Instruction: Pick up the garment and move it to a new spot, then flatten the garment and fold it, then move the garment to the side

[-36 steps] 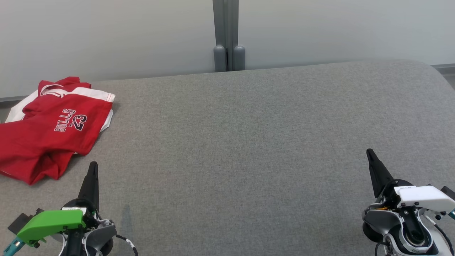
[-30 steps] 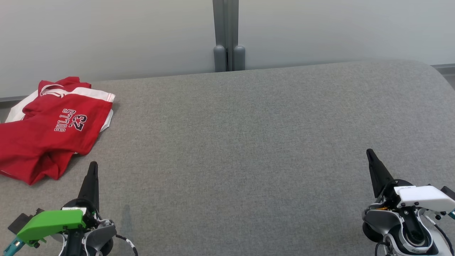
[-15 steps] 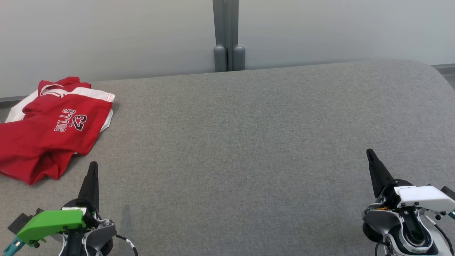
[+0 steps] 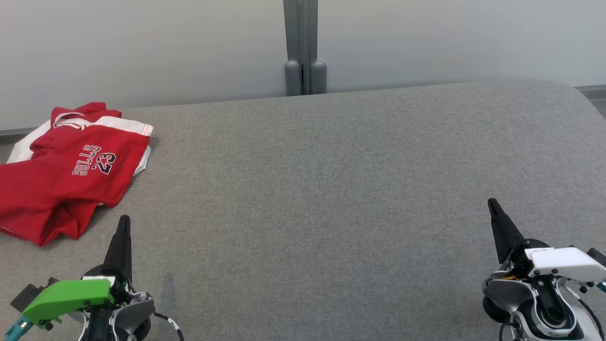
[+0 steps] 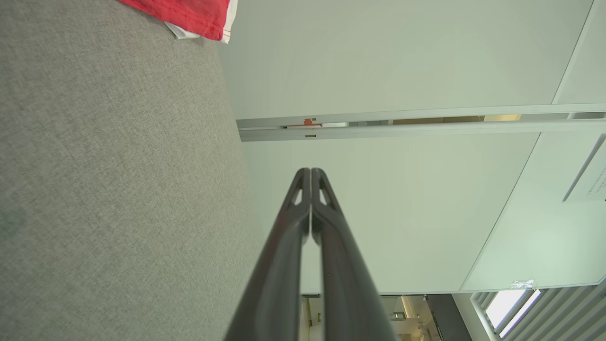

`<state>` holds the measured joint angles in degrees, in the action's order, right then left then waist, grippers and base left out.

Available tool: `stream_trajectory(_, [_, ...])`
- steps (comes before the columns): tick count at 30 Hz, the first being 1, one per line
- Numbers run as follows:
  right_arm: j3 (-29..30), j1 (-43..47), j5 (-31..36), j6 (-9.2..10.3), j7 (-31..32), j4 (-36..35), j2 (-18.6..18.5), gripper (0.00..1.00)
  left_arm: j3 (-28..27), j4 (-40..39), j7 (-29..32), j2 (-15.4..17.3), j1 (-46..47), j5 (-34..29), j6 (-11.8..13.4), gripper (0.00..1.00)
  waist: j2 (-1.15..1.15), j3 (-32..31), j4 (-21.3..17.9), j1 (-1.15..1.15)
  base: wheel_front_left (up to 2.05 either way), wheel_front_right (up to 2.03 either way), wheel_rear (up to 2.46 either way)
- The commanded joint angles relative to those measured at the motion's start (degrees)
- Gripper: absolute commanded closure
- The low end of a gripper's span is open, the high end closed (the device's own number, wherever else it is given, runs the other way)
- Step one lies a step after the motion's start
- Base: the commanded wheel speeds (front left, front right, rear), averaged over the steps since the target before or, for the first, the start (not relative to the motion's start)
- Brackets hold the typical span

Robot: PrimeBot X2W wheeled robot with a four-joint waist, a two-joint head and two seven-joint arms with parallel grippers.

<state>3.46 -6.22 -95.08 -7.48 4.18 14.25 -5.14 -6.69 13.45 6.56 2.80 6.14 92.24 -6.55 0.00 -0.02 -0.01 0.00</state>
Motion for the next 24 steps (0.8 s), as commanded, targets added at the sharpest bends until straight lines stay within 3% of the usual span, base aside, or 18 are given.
stream_trajectory(1, [0.18,-0.72,0.22,-0.02,0.06,0.12,-0.05,1.00,-0.09,-0.06,0.18,0.16,0.75,0.21,-0.35,1.00,0.00,0.00,0.00,0.00,0.00,0.00,0.00])
stream_trajectory(24, [0.25,-0.74,0.34,-0.02,0.16,0.13,0.02,1.00,-0.09,-0.06,0.18,0.16,0.75,0.21,-0.35,1.00,0.00,0.00,0.00,0.00,0.00,0.00,0.00])
